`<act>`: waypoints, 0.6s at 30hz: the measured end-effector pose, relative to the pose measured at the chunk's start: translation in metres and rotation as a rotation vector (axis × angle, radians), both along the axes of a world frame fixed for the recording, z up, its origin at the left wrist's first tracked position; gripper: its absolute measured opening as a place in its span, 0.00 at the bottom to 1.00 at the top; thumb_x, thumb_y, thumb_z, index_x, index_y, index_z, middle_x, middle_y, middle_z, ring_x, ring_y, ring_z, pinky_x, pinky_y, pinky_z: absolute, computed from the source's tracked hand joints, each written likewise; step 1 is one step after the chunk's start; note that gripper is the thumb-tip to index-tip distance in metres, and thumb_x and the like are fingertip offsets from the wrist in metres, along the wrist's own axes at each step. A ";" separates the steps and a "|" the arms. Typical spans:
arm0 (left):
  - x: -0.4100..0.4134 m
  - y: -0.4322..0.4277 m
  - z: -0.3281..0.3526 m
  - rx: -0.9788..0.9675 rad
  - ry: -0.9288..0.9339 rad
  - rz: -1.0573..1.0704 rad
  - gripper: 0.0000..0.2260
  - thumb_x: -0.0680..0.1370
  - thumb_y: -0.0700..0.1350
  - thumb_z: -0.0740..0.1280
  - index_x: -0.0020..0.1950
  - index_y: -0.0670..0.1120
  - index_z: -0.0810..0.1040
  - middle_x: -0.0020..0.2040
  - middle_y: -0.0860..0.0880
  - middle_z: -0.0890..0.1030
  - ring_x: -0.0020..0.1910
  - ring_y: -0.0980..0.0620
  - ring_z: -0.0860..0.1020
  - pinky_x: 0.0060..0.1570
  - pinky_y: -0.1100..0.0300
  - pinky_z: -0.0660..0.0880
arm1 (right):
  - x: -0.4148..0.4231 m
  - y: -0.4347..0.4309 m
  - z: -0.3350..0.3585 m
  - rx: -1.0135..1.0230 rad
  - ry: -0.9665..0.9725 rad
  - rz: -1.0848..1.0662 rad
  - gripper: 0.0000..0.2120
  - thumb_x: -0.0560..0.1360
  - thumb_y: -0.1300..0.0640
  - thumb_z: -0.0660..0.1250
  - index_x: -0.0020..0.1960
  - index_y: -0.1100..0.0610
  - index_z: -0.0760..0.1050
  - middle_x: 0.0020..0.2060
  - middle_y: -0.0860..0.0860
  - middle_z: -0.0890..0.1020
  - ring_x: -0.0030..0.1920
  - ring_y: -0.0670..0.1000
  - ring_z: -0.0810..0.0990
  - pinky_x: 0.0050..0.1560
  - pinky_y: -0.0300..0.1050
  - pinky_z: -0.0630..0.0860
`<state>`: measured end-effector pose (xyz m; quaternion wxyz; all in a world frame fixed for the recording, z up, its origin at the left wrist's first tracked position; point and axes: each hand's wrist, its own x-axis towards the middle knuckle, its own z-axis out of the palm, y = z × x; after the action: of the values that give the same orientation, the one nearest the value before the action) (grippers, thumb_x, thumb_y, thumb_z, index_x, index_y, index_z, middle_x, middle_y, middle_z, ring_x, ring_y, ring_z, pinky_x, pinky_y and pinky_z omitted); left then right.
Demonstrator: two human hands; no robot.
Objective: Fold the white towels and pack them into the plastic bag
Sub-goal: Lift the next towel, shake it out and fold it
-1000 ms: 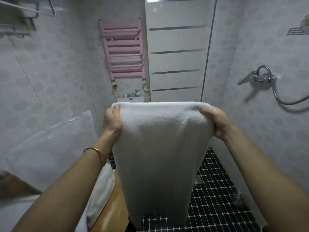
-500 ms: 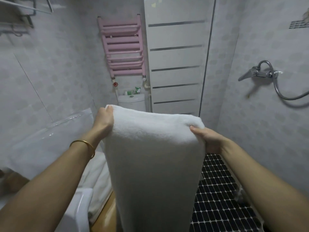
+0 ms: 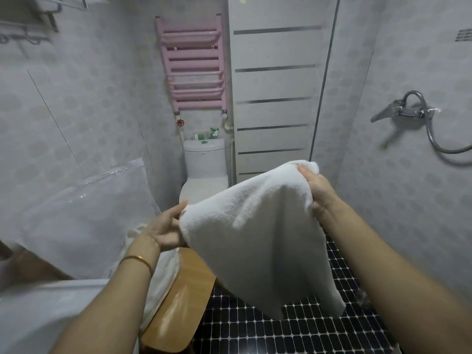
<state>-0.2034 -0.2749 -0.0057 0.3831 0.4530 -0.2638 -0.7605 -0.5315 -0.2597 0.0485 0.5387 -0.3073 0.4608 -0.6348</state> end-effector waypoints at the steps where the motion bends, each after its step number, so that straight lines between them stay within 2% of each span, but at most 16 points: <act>1: -0.002 0.004 -0.005 -0.033 0.095 -0.009 0.23 0.61 0.44 0.81 0.53 0.40 0.82 0.51 0.40 0.82 0.49 0.41 0.82 0.45 0.45 0.79 | -0.001 -0.001 0.000 0.012 -0.041 -0.031 0.10 0.79 0.54 0.64 0.48 0.60 0.77 0.37 0.55 0.84 0.35 0.51 0.83 0.32 0.42 0.79; 3: -0.009 0.006 -0.016 -0.048 0.210 0.000 0.33 0.49 0.35 0.84 0.54 0.37 0.81 0.51 0.39 0.82 0.49 0.42 0.82 0.45 0.46 0.80 | -0.003 -0.002 0.000 0.033 -0.106 -0.081 0.09 0.78 0.54 0.65 0.49 0.60 0.76 0.42 0.57 0.82 0.40 0.53 0.83 0.37 0.46 0.80; 4: -0.015 0.006 -0.019 -0.045 0.195 0.010 0.34 0.51 0.35 0.84 0.55 0.37 0.80 0.52 0.38 0.82 0.50 0.42 0.81 0.49 0.45 0.79 | -0.004 -0.003 -0.001 0.035 -0.127 -0.098 0.08 0.78 0.55 0.65 0.49 0.60 0.76 0.42 0.57 0.82 0.40 0.53 0.82 0.38 0.47 0.81; 5: -0.021 0.005 -0.018 -0.044 0.161 0.008 0.30 0.57 0.37 0.82 0.56 0.37 0.78 0.53 0.39 0.81 0.52 0.42 0.80 0.53 0.44 0.76 | -0.005 -0.004 -0.001 0.033 -0.140 -0.109 0.07 0.78 0.56 0.66 0.47 0.60 0.76 0.42 0.57 0.81 0.39 0.52 0.82 0.38 0.47 0.81; 7: -0.031 0.004 -0.010 -0.044 0.059 0.009 0.16 0.72 0.44 0.71 0.57 0.39 0.78 0.53 0.40 0.80 0.54 0.42 0.78 0.53 0.42 0.74 | -0.008 -0.005 -0.001 0.025 -0.171 -0.128 0.07 0.78 0.57 0.66 0.44 0.60 0.75 0.39 0.56 0.81 0.36 0.51 0.83 0.37 0.46 0.81; 8: -0.034 0.002 -0.008 -0.046 0.014 -0.002 0.15 0.77 0.48 0.65 0.57 0.40 0.78 0.52 0.40 0.80 0.54 0.41 0.77 0.51 0.41 0.74 | -0.009 -0.004 -0.001 0.026 -0.184 -0.142 0.07 0.78 0.57 0.66 0.43 0.60 0.75 0.39 0.56 0.81 0.35 0.51 0.83 0.36 0.46 0.81; 10: -0.040 -0.004 -0.005 -0.073 -0.081 0.000 0.18 0.81 0.53 0.58 0.57 0.40 0.78 0.51 0.40 0.81 0.52 0.41 0.78 0.47 0.43 0.76 | -0.011 -0.003 -0.001 0.032 -0.176 -0.161 0.07 0.78 0.57 0.66 0.44 0.59 0.75 0.40 0.56 0.81 0.37 0.51 0.83 0.36 0.46 0.80; 12: -0.045 -0.013 -0.003 -0.132 -0.309 0.108 0.19 0.81 0.53 0.59 0.59 0.38 0.76 0.55 0.38 0.80 0.51 0.40 0.78 0.44 0.48 0.77 | -0.016 -0.003 -0.002 0.036 -0.089 -0.165 0.07 0.78 0.56 0.65 0.46 0.59 0.75 0.41 0.55 0.81 0.38 0.49 0.82 0.33 0.42 0.79; 14: -0.046 -0.022 -0.002 -0.186 -0.572 0.219 0.23 0.79 0.52 0.63 0.66 0.36 0.72 0.60 0.38 0.77 0.53 0.40 0.77 0.44 0.51 0.78 | -0.023 -0.003 -0.003 0.051 0.055 -0.154 0.07 0.78 0.56 0.65 0.50 0.59 0.75 0.41 0.54 0.81 0.37 0.49 0.82 0.32 0.42 0.79; 16: -0.044 -0.029 0.000 -0.202 -0.771 0.262 0.30 0.74 0.52 0.67 0.71 0.36 0.65 0.63 0.40 0.75 0.57 0.41 0.76 0.52 0.48 0.77 | -0.032 -0.004 -0.005 0.085 0.252 -0.135 0.10 0.77 0.57 0.66 0.55 0.61 0.75 0.44 0.54 0.81 0.42 0.51 0.81 0.39 0.45 0.78; 18: -0.043 -0.033 0.004 -0.203 -0.924 0.246 0.34 0.74 0.51 0.66 0.73 0.35 0.58 0.66 0.41 0.72 0.58 0.42 0.75 0.58 0.49 0.74 | -0.042 -0.006 -0.012 0.164 0.493 -0.151 0.16 0.76 0.57 0.68 0.58 0.65 0.72 0.50 0.56 0.80 0.47 0.54 0.79 0.45 0.46 0.76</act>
<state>-0.2465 -0.3077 -0.0021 0.3553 0.7314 -0.4235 -0.3994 -0.5739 -0.2658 0.0365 0.3847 -0.3727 0.6494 -0.5398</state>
